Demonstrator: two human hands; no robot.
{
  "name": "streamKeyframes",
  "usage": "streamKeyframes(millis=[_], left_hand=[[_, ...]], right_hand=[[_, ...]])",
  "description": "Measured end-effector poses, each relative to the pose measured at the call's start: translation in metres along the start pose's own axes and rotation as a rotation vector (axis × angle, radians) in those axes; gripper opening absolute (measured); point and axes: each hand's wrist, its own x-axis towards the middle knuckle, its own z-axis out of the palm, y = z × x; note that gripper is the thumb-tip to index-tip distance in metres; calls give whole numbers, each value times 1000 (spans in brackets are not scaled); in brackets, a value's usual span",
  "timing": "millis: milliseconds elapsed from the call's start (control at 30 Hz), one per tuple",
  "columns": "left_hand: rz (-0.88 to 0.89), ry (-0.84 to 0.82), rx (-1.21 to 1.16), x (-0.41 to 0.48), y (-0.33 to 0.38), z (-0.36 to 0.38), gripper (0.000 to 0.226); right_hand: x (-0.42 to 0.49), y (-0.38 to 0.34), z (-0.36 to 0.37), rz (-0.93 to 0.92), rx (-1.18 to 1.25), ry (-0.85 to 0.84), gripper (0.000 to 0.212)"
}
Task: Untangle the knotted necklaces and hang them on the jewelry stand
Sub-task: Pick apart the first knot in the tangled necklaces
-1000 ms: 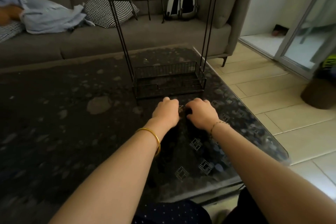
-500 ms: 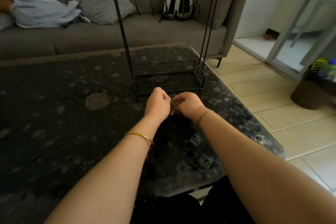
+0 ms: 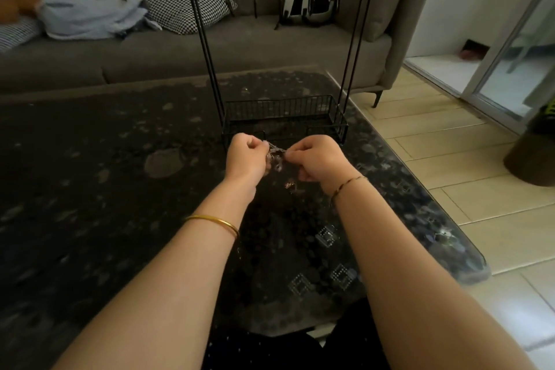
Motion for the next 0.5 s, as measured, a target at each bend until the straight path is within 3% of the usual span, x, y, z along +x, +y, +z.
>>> streamKeyframes(millis=[100,233,333,433,500], left_hand=[[57,32,146,15,-6,3,8],[110,2,452,47,-10,5,52],[86,22,530,63,-13,10,36],[95,88,468,62,-16,15,11],[126,100,432,61,-17,15,13]], right_hand=[[9,-1,-5,76,-39,5,13],[12,0,-6,147,-89,-39,12],[10,-1,-11,189,-104,-90,26],[8,-1,-13,138,-127,-97,24],[6,-1,-11,141,-142,-125,24]])
